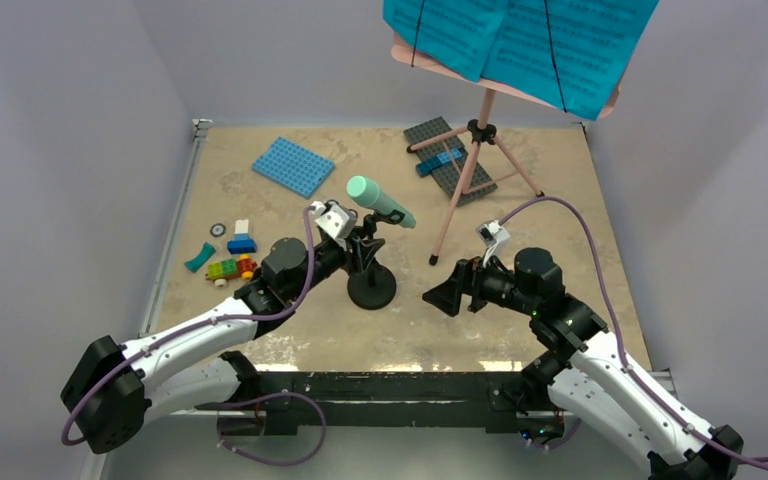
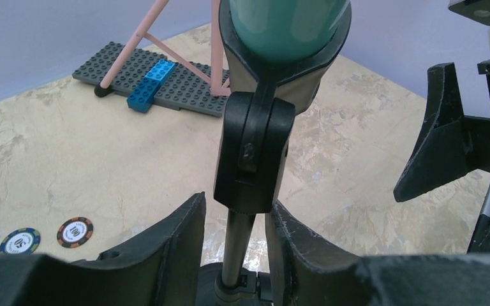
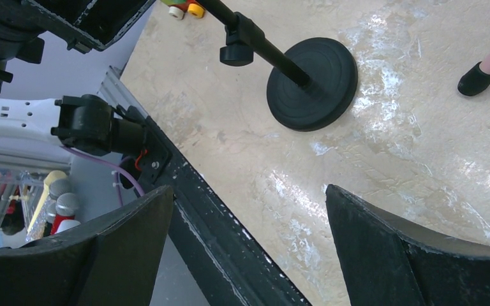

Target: Pack up the instrument practice props

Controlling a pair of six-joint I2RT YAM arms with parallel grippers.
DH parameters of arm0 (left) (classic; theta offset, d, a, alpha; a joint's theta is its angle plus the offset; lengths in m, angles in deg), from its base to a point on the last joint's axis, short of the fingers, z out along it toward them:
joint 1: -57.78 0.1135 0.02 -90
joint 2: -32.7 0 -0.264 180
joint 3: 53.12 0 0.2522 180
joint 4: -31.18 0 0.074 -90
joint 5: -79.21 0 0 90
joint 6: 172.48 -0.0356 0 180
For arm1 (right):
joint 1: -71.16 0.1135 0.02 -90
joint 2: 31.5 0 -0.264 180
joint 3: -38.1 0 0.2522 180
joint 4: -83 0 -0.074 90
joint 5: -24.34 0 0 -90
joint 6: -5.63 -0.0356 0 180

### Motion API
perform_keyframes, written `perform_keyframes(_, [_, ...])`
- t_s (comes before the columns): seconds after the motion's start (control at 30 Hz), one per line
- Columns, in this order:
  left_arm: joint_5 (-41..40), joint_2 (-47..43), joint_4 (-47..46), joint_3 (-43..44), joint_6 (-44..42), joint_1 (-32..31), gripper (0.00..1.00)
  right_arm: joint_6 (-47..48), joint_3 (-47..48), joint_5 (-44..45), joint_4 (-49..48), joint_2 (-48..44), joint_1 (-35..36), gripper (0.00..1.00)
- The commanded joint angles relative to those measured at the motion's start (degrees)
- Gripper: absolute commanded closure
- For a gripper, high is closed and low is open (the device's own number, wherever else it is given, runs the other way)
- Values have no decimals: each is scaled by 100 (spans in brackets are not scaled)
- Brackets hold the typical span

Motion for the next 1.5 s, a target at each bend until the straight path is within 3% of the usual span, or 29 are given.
perform_keyframes(0.0, [232, 51, -519, 220, -81, 26, 58, -34, 180, -48, -137, -1, 32, 6])
perform_keyframes(0.1, [378, 33, -577, 238, -80, 26, 66, -68, 159, -96, -200, 47, 28, 6])
perform_keyframes(0.3, [531, -107, -584, 195, -53, 26, 100, -262, 81, -287, -536, 118, 22, 6])
perform_keyframes(0.5, [290, -343, -795, -34, 133, -22, 100, -686, 50, -435, -964, 332, 27, 3])
perform_keyframes(0.7, [-1263, -399, -1261, -398, -277, -890, 100, -1622, -332, -849, -2367, 863, 31, 5])
perform_keyframes(0.93, [-2166, -356, -1709, -684, -150, -1318, 100, -1988, -497, -1091, -3337, 1636, 84, 11])
perform_keyframes(1.17, [-1747, -290, -1970, -793, -234, -1350, 100, -2546, -487, -1428, -4411, 2643, 128, 17])
perform_keyframes(1.47, [-1127, -343, -1813, -798, -462, -1348, 100, -2490, -165, -1514, -4699, 3510, 125, 32])
